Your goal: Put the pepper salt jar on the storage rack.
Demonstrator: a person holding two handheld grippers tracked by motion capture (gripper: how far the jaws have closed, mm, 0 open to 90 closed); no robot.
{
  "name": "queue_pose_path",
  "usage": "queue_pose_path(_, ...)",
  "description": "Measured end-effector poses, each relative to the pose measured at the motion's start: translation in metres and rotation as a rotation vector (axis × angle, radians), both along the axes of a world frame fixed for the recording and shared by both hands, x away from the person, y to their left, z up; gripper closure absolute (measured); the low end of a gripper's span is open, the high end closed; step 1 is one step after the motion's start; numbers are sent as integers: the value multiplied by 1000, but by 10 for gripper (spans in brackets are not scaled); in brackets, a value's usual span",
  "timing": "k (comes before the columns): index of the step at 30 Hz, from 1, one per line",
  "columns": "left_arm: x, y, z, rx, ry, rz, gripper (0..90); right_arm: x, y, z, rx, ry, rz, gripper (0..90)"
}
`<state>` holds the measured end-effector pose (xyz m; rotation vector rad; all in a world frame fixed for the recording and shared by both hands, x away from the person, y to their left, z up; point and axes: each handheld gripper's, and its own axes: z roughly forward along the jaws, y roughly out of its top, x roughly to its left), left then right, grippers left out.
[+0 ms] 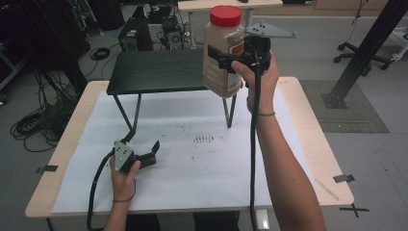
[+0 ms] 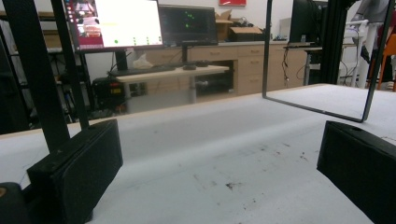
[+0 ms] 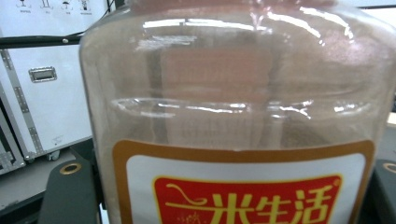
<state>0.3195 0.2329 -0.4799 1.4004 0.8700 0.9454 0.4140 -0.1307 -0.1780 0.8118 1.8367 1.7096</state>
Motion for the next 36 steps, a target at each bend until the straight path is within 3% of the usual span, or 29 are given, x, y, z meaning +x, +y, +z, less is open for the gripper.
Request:
queue_pose_path(21,0,0,0,-4,-5,-4,4,29,3,7,0,12,-24,248)
queue_pose_path(36,0,0,0,-5,-4,-6,4,54,18,5,-15,20,-26,248)
